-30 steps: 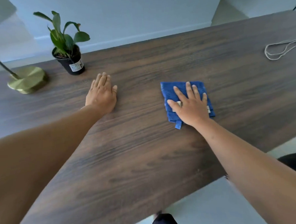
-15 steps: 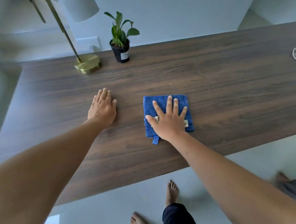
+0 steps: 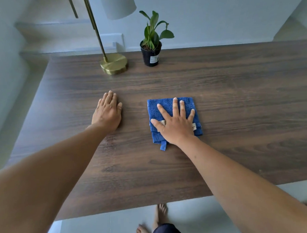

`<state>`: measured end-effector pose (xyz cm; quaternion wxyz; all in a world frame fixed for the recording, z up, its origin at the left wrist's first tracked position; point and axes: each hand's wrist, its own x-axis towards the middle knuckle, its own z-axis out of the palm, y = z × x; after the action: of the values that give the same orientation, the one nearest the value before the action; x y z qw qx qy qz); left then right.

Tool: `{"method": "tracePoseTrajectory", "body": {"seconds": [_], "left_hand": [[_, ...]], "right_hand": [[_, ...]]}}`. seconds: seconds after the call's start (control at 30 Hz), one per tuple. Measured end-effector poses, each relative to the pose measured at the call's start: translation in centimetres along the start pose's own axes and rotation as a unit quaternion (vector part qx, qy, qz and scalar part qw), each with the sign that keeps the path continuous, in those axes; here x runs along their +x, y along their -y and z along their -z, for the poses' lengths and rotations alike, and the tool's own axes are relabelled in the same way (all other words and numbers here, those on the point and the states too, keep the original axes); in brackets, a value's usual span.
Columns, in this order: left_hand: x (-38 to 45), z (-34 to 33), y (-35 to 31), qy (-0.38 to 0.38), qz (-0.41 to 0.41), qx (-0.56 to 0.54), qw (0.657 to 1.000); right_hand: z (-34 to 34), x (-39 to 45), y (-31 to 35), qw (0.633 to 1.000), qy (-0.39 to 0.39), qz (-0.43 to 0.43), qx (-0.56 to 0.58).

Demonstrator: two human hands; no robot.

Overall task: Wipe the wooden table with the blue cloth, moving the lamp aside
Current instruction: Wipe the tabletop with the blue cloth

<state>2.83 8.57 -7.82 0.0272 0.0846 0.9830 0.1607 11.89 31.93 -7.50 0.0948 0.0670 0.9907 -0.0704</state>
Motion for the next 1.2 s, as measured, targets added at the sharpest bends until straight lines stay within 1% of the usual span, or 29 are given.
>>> {"method": "tracePoseTrajectory", "body": {"seconds": [0.17,0.3,0.43,0.53,0.73,0.87,0.93,1.0,1.03,1.07,1.2], "left_hand": [[2.1,0.2,1.6,-0.003,0.015,0.008,1.0],[2.7,0.2,2.8,0.008,-0.003,0.021,1.0],[2.4,0.1,2.7,0.005,-0.005,0.028,1.0],[2.5,0.0,2.9,0.003,-0.009,0.032,0.999],[2.4,-0.2,2.7,0.007,-0.01,0.027,1.0],[2.2,0.3,2.4,0.019,-0.004,0.005,1.0],[2.8,1.3,2.0,0.037,0.009,-0.045,0.998],[3.7,3.4,2.3,0.08,0.024,-0.133,0.988],[3.9,4.4,2.9,0.097,0.019,-0.154,0.983],[3.7,5.4,3.8,0.101,0.005,-0.148,0.984],[1.5,7.4,9.7,0.066,-0.048,-0.098,0.992]], "right_hand": [[1.3,6.9,0.2,1.0,-0.003,-0.011,0.007],[2.2,11.6,0.5,1.0,0.0,-0.026,0.008],[2.7,14.6,0.9,0.999,-0.007,-0.037,0.012],[2.7,15.3,1.1,0.999,-0.008,-0.042,0.011],[2.6,14.1,1.4,0.999,-0.006,-0.043,0.014],[1.6,10.5,3.0,0.999,-0.007,-0.042,0.007],[1.0,8.4,4.2,0.999,-0.014,-0.043,0.006],[0.5,6.5,5.8,0.999,-0.01,-0.049,0.003],[0.3,5.5,6.8,0.998,-0.006,-0.054,0.004],[0.0,4.5,8.1,0.998,-0.003,-0.059,0.005],[-1.1,1.4,14.5,0.998,0.014,-0.053,0.011]]}}
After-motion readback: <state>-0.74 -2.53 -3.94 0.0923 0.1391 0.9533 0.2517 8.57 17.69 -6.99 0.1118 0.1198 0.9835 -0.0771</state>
